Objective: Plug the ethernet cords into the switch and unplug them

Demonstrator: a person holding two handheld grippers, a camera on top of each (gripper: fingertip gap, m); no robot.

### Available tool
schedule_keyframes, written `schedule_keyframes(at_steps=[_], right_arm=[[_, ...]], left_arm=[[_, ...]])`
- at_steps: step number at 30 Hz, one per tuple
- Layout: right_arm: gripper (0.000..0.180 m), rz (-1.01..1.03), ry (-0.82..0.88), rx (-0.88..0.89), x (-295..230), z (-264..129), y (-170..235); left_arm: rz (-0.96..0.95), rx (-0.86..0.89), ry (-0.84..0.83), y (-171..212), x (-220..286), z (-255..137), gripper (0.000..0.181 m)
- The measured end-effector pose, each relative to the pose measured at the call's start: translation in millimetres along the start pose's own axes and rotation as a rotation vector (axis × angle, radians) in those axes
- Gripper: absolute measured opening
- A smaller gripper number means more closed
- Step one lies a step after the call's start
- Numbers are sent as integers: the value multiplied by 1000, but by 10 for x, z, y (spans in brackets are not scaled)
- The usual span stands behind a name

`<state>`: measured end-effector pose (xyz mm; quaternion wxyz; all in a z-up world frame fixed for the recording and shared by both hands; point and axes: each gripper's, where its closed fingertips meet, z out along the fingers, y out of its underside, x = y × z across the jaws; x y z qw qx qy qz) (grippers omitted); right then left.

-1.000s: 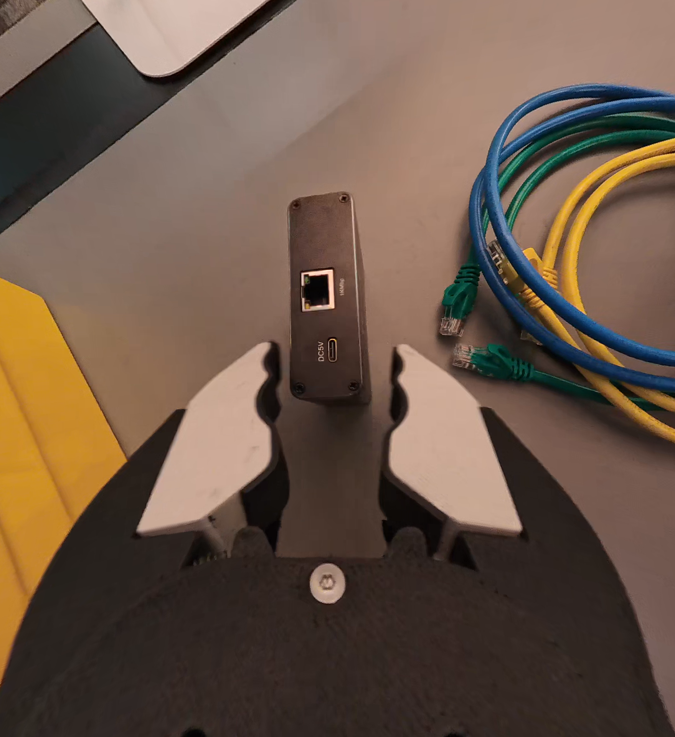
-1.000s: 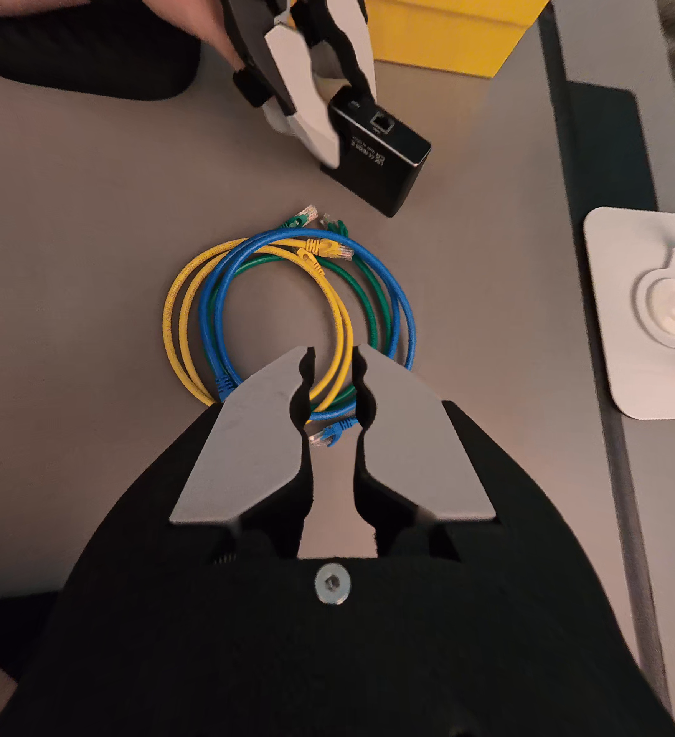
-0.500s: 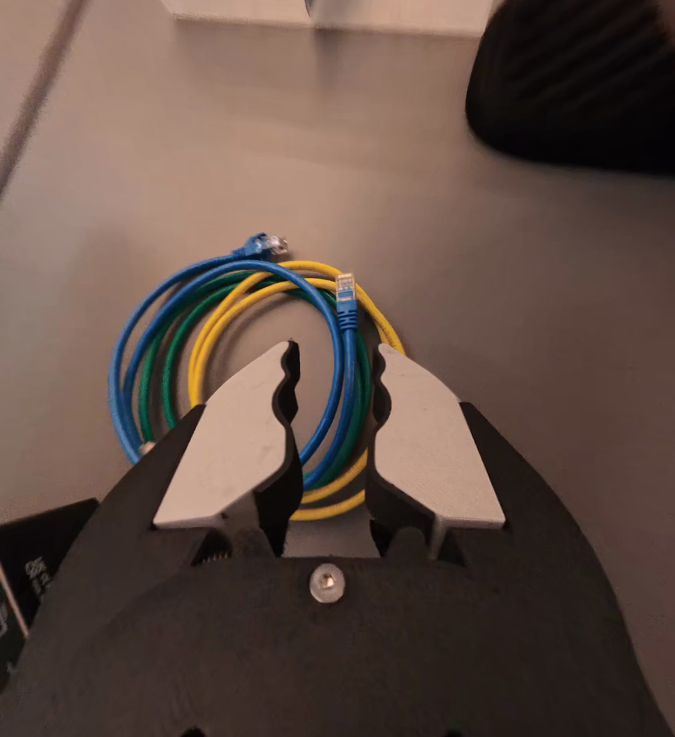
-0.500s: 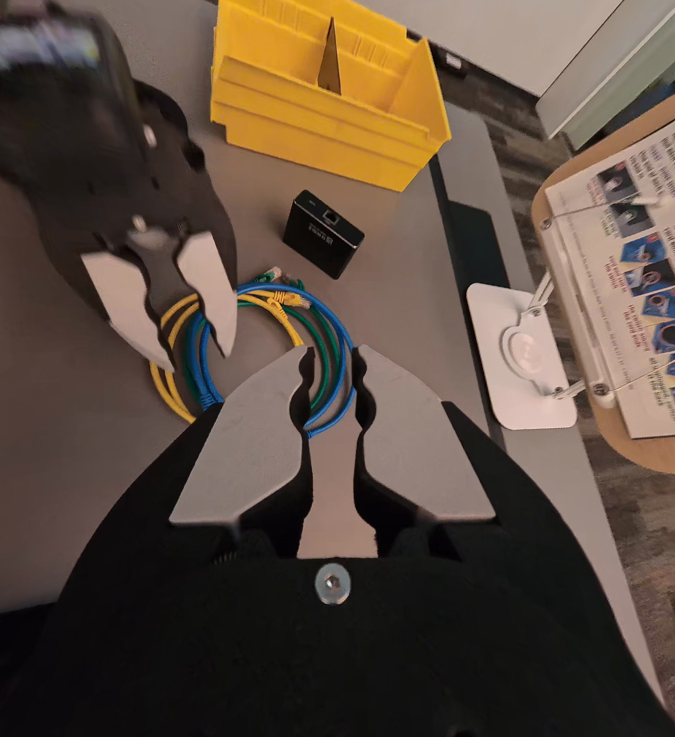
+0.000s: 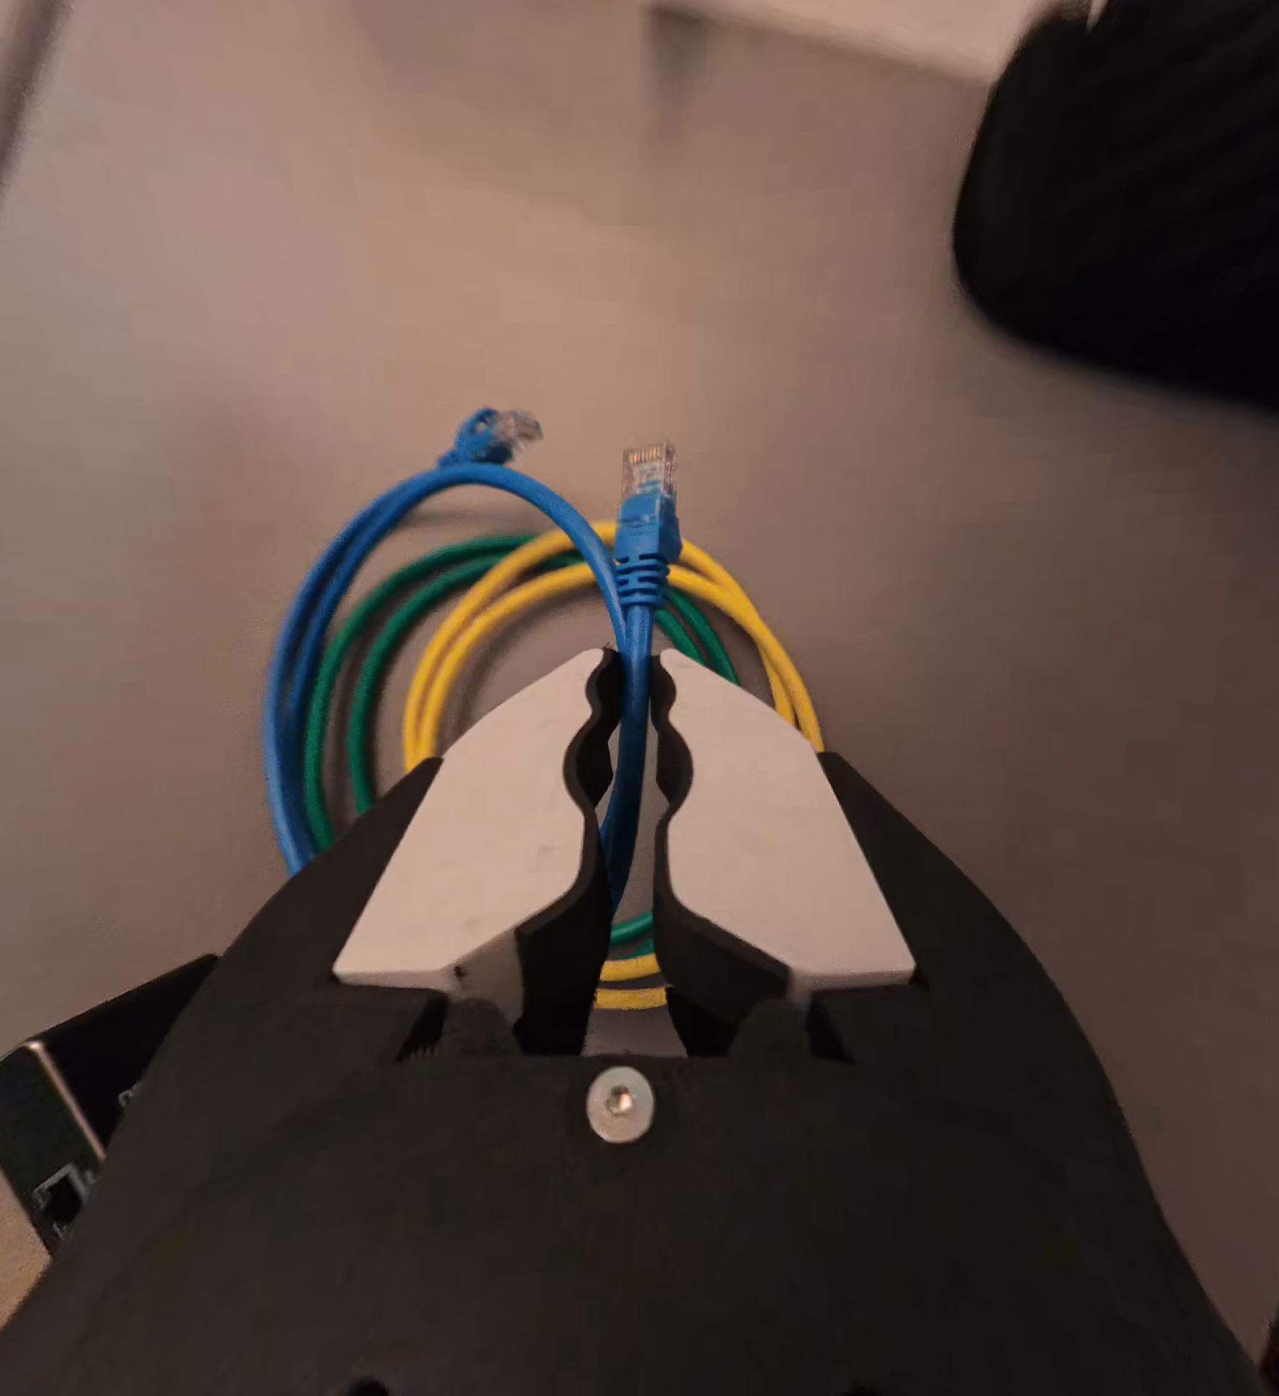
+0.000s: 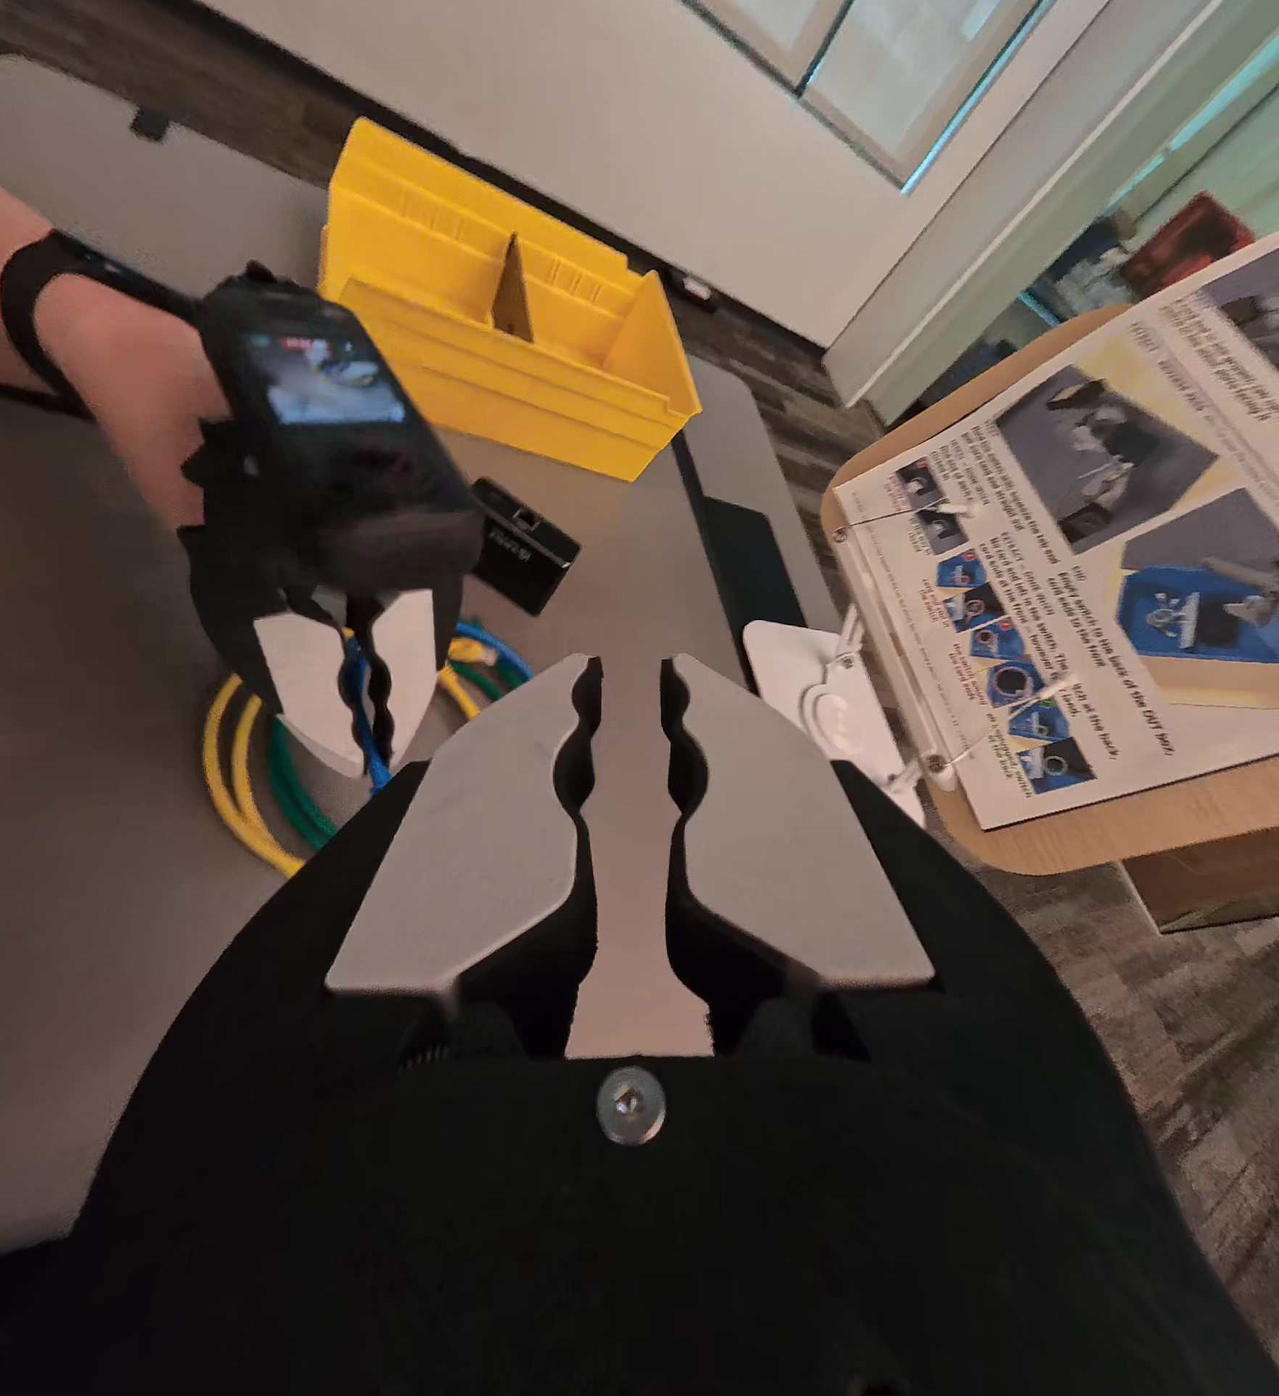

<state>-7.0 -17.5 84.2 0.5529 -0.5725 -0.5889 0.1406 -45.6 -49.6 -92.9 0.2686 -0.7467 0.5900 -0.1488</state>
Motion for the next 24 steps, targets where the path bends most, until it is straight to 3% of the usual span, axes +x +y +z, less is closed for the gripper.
schedule_keyframes(at_steps=[1, 6, 11, 16, 24], right_arm=[[15, 13, 36, 26, 68, -20, -42], [16, 202, 227, 173, 483, -142, -200], [24, 550, 276, 390, 777, -197, -258], [26, 748, 75, 582, 664, 61, -415], [26, 652, 77, 528, 435, 552, -407]], left_arm=[[-53, 67, 10, -123, -79, -108, 6], [-376, 486, 165, -734, -506, -668, 6], [-617, 936, 507, -1077, -725, -1211, 6], [-612, 1043, 424, -981, -875, -1333, 6], [-528, 1084, 400, -986, -815, -1425, 6]])
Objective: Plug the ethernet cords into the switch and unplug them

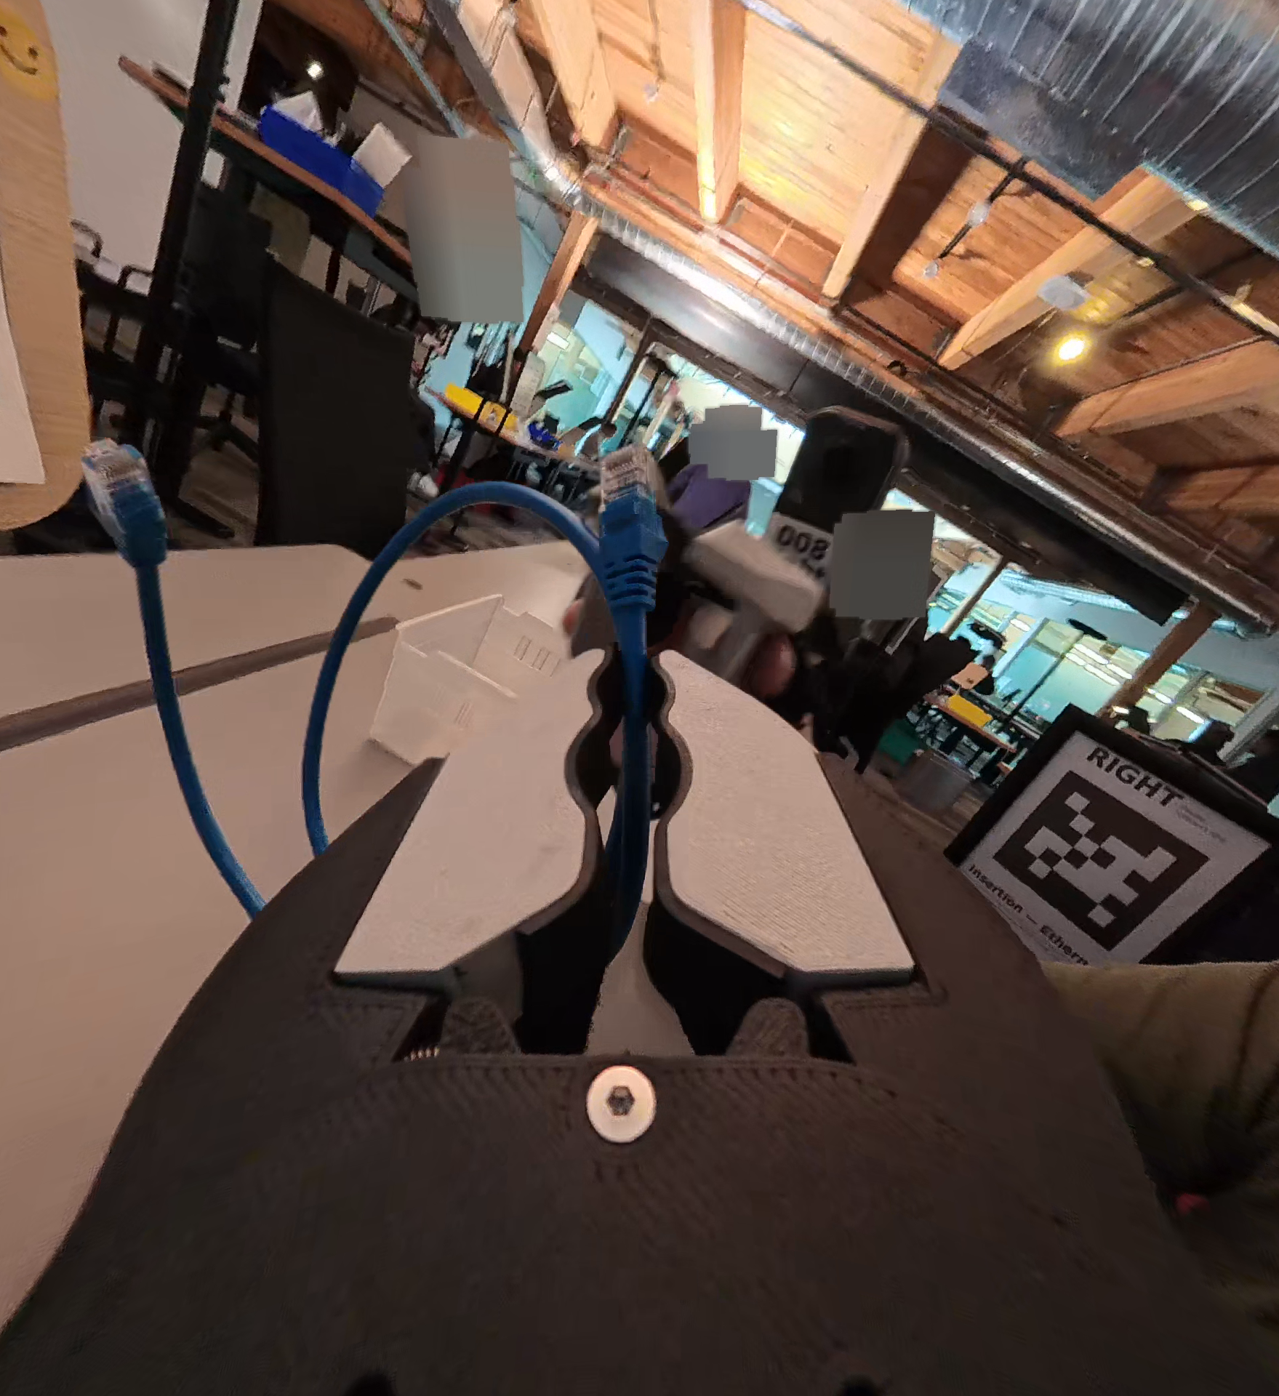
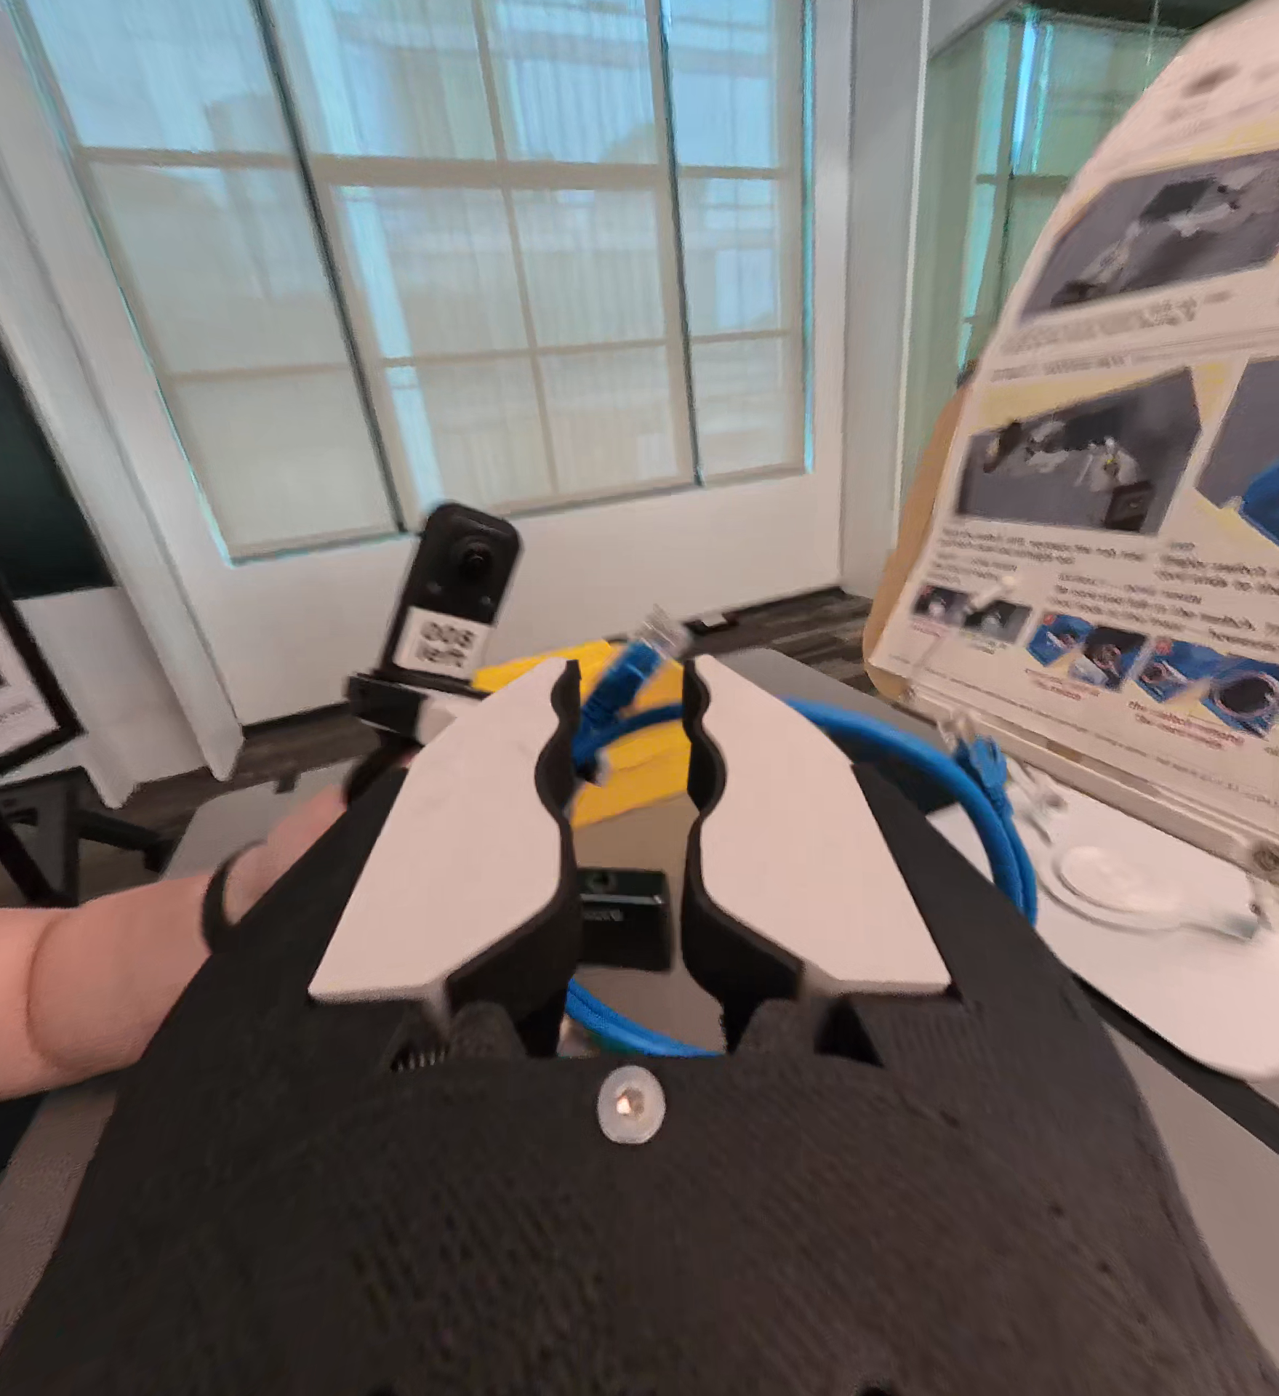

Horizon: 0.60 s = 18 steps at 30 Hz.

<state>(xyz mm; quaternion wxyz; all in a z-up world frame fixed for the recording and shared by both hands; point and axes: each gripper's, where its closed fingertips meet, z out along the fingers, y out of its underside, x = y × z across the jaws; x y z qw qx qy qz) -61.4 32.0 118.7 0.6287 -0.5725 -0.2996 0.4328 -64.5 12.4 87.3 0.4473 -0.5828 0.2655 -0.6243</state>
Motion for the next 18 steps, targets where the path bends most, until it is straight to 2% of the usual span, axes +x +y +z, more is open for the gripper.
schedule_keyframes(at_steps=[2, 5, 6, 8, 11, 15, 18], right_arm=[[27, -26, 28, -55, 36, 29, 98], [30, -45, -36, -57, -77, 47, 107], [19, -64, -28, -71, -69, 41, 121], [19, -92, -23, -134, -60, 39, 189], [18, -118, -36, -168, -96, 33, 212], [17, -255, 13, -188, -68, -16, 185], [17, -404, 51, -228, -72, -21, 220]], left_arm=[[16, -8, -7, 35, -17, 17, 6], [24, -49, 40, 133, 35, 73, 6], [34, -57, 42, 157, 43, 88, 6], [73, -74, 7, 202, 10, 113, 7], [109, -125, -11, 230, 3, 122, 27], [111, -143, 2, 63, 53, -10, 57], [81, -126, 13, -99, 102, -145, 49]])
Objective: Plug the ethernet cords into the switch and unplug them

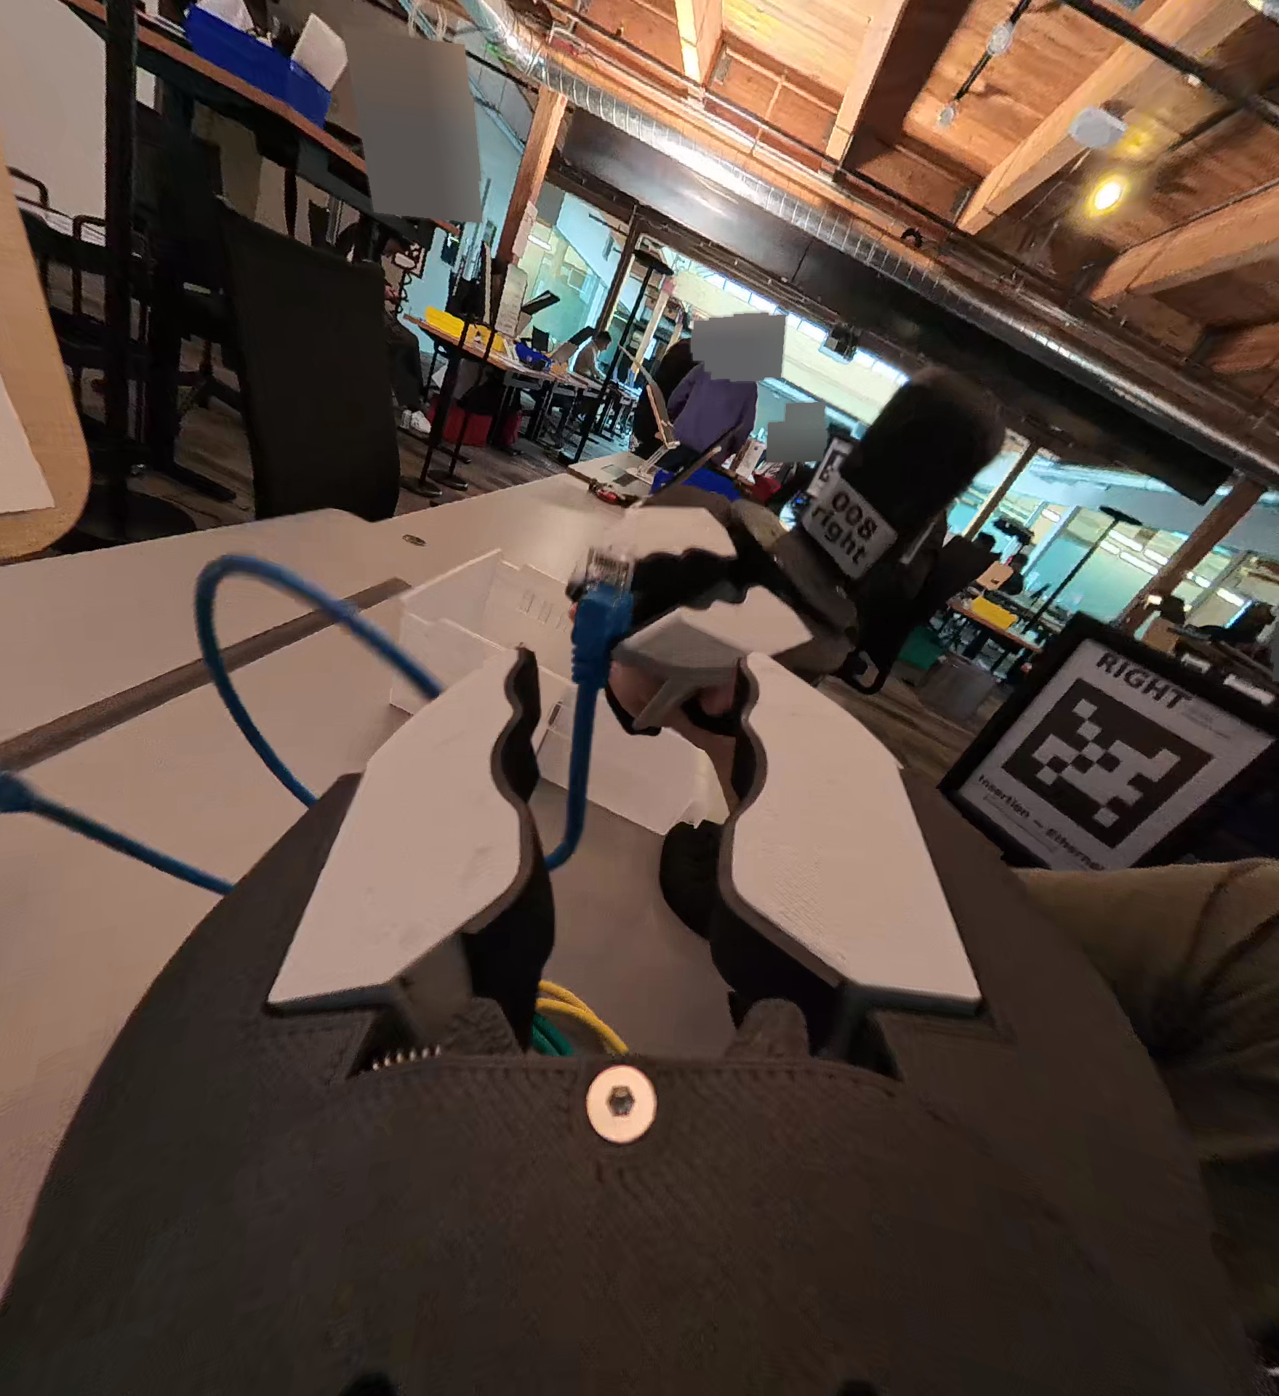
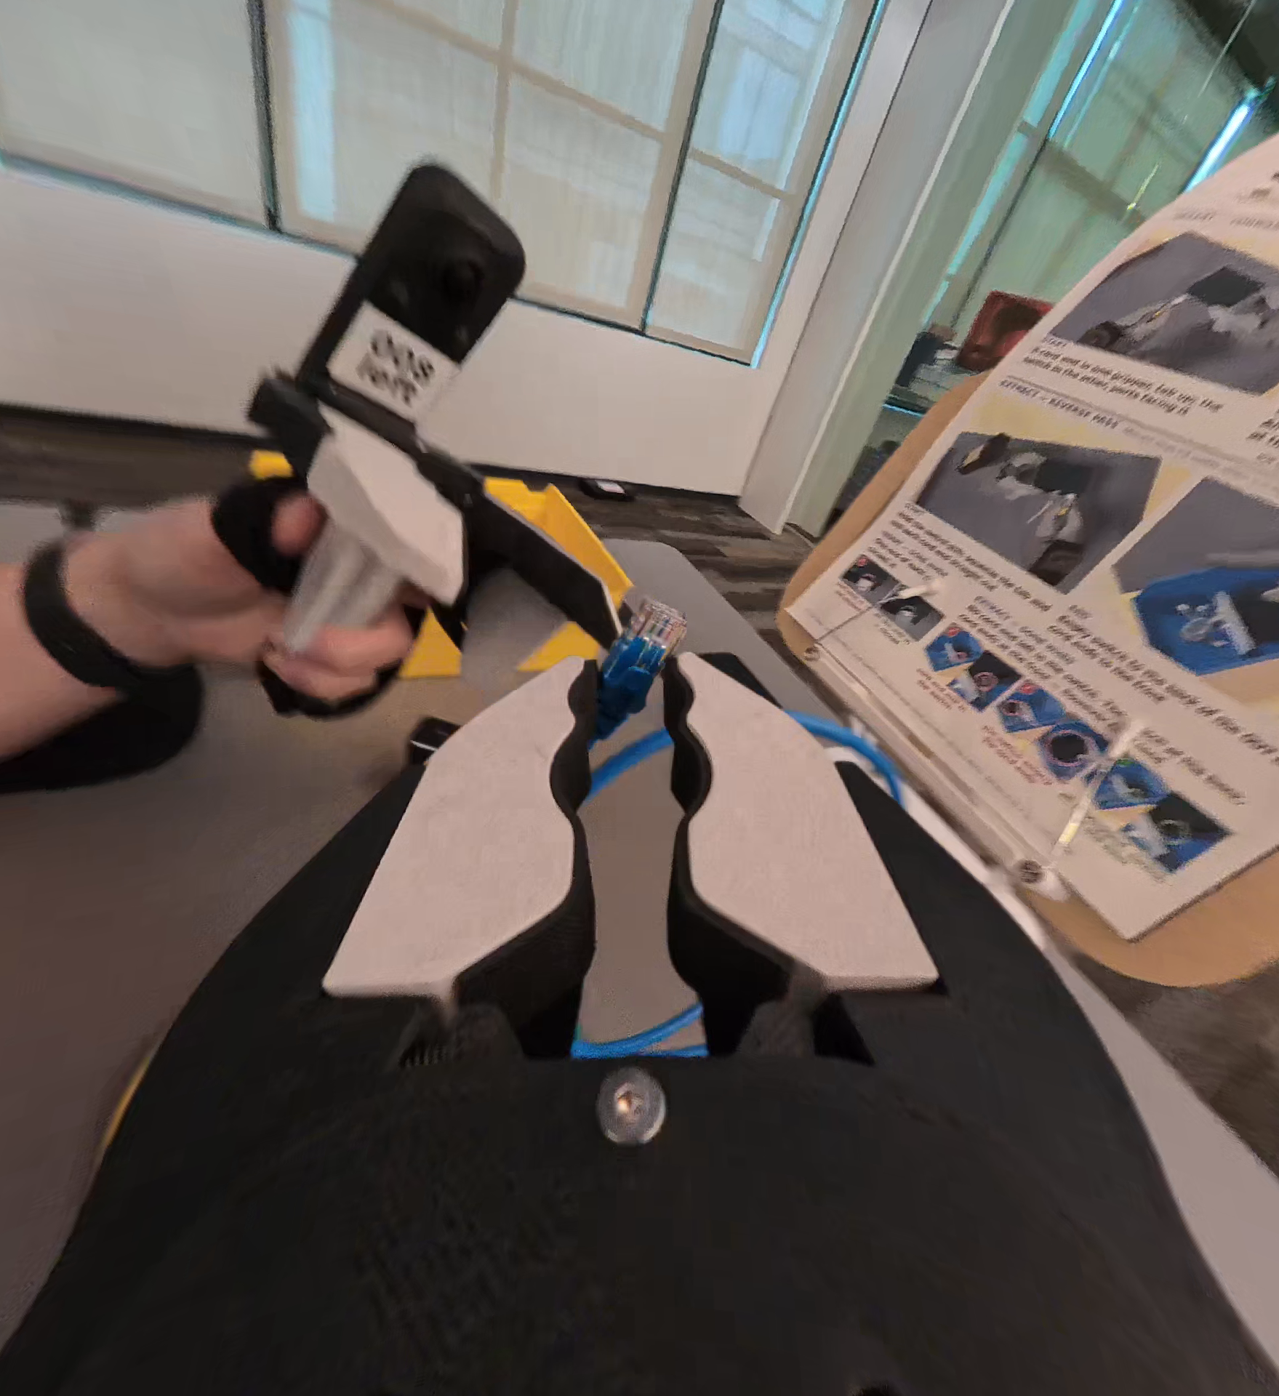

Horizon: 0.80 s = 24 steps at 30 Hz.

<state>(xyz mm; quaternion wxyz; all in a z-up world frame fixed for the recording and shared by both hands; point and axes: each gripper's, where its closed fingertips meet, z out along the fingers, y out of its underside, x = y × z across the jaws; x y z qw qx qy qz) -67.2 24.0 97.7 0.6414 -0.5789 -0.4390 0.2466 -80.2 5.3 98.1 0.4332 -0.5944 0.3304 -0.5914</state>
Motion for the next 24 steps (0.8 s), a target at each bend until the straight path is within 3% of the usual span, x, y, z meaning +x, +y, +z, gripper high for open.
schedule_keyframes(at_steps=[6, 10, 16, 21, 24], right_arm=[[16, -380, 117, -184, -116, 196, 262], [16, -444, 120, -248, -178, 287, 391], [17, -492, 112, -293, -208, 330, 492], [30, -473, 246, -74, -109, 333, 279], [38, -256, 256, 87, -145, 371, 244]], left_arm=[[-75, -68, -116, 62, -188, -81, 45], [-91, -177, -201, 281, -393, -62, 40], [-148, -224, -141, 431, -439, -3, 19], [-289, -54, -69, 226, -476, -69, 18], [-447, 98, 37, 53, -488, -166, 18]])
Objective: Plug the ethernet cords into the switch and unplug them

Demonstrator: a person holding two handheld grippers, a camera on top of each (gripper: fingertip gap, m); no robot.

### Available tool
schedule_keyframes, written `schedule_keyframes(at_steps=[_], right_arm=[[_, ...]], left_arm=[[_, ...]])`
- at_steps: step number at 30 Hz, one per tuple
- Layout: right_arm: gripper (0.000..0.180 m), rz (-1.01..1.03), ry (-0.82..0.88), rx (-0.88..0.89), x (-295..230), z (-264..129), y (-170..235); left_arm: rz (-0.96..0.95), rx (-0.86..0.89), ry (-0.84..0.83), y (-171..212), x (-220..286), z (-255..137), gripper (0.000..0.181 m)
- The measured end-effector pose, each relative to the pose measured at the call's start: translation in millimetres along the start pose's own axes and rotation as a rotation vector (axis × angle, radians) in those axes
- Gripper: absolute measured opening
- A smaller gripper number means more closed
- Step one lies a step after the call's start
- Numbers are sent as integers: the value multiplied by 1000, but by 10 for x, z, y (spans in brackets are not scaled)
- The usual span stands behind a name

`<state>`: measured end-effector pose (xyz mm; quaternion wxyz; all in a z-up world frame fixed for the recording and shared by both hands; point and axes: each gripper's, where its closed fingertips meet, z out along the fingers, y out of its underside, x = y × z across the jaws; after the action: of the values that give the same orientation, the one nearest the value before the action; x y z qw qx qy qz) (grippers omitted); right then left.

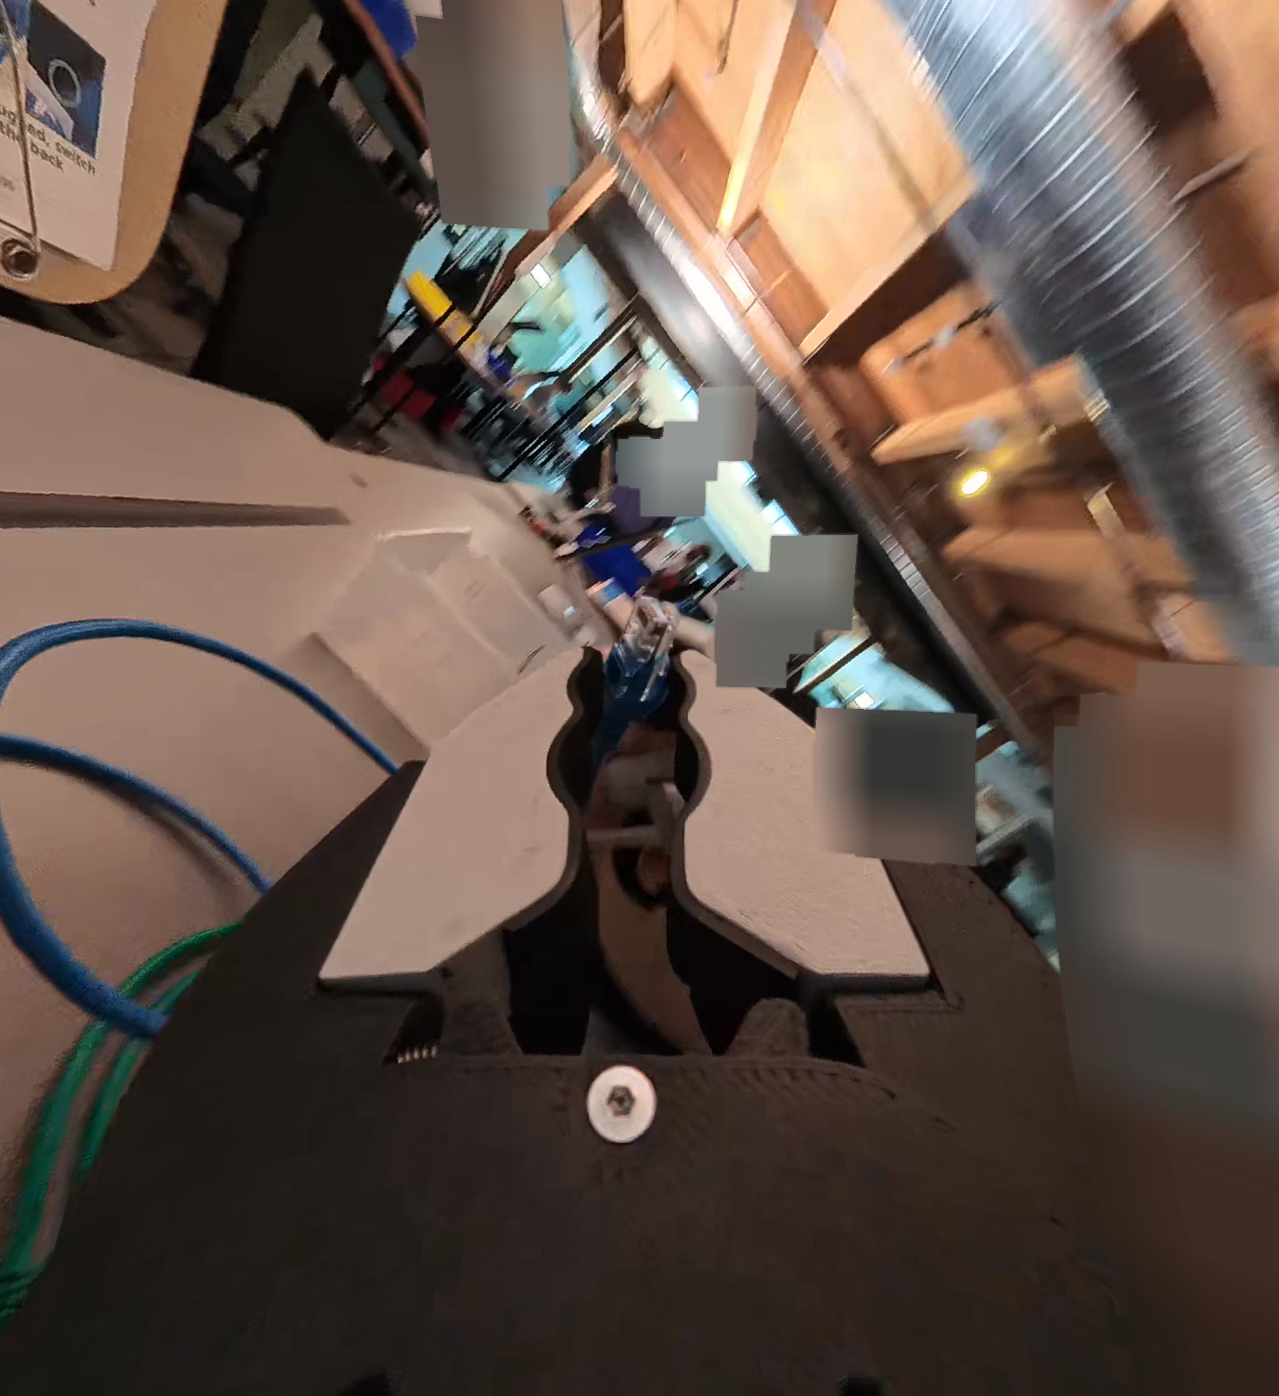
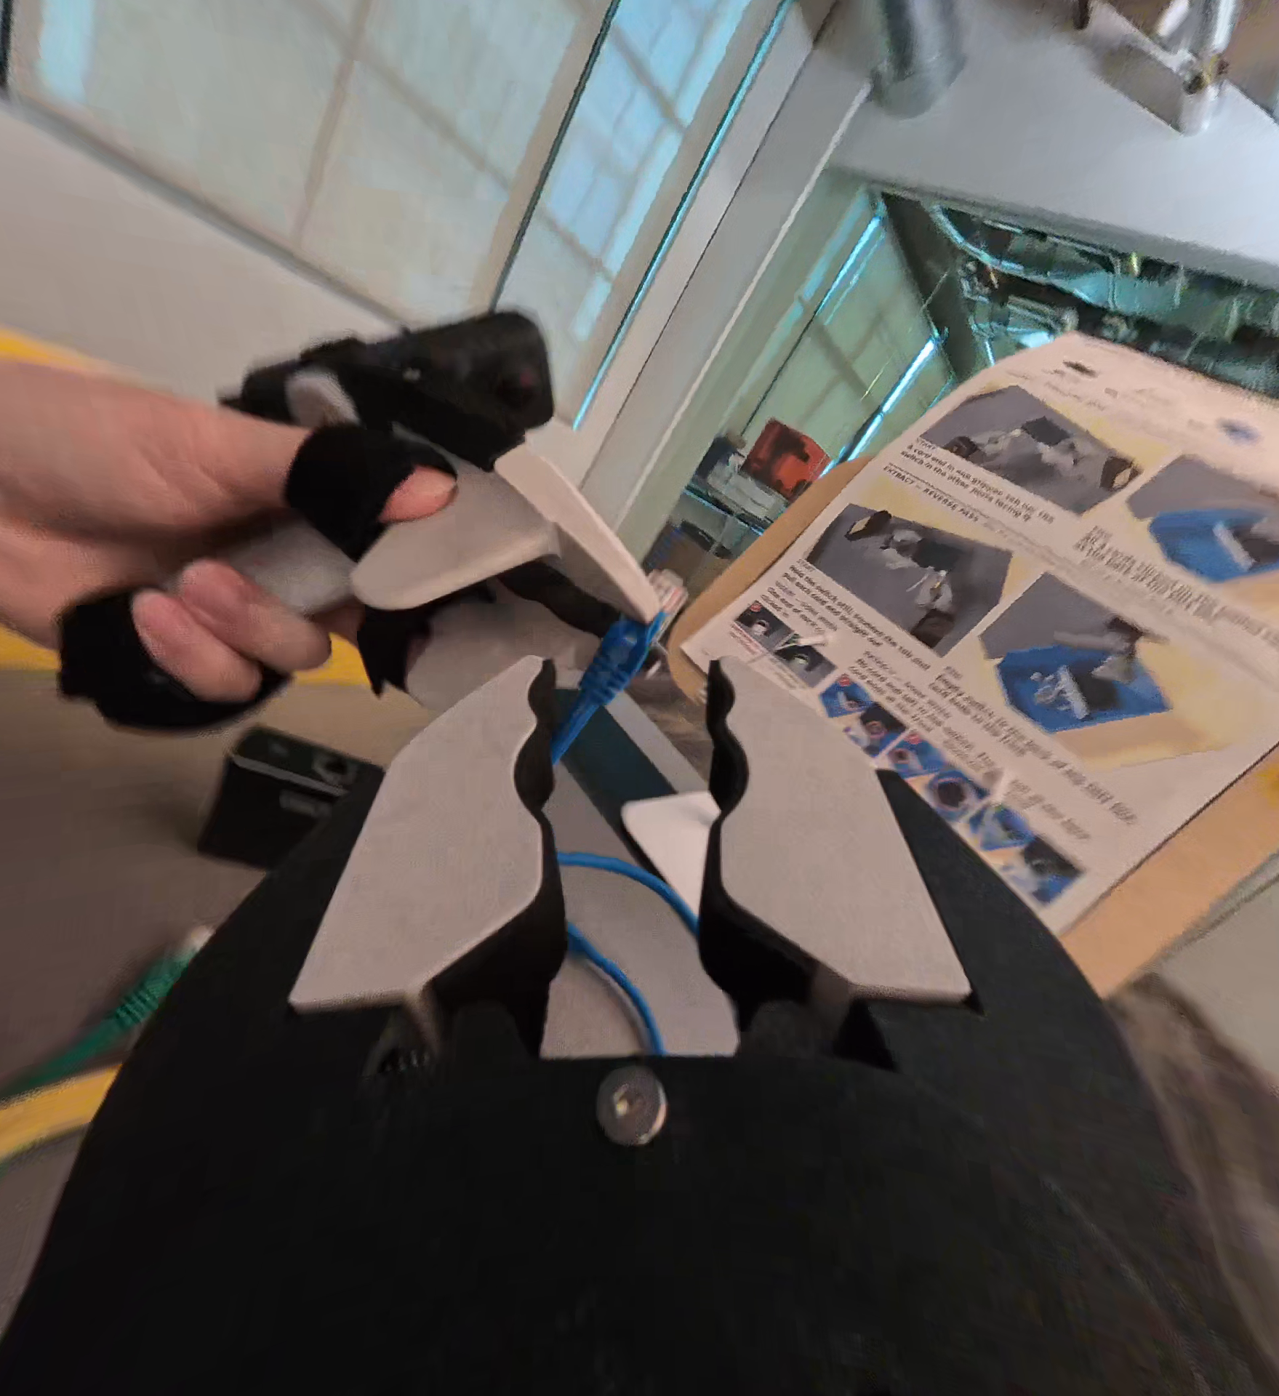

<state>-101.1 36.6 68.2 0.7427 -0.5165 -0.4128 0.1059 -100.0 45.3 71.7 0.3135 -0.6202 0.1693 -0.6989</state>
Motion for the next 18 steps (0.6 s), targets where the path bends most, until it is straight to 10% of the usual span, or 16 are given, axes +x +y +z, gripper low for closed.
schedule_keyframes(at_steps=[9, 12, 18], right_arm=[[40, 168, 221, 86, -195, -14, -74], [0, 7, 62, 224, -583, -108, -326], [1, 217, -81, -63, -953, 178, 209]], left_arm=[[-32, 77, 14, -101, -32, -56, 15], [-19, 66, 10, -95, -3, -59, 15], [33, 52, -49, -84, 16, -64, 15]])
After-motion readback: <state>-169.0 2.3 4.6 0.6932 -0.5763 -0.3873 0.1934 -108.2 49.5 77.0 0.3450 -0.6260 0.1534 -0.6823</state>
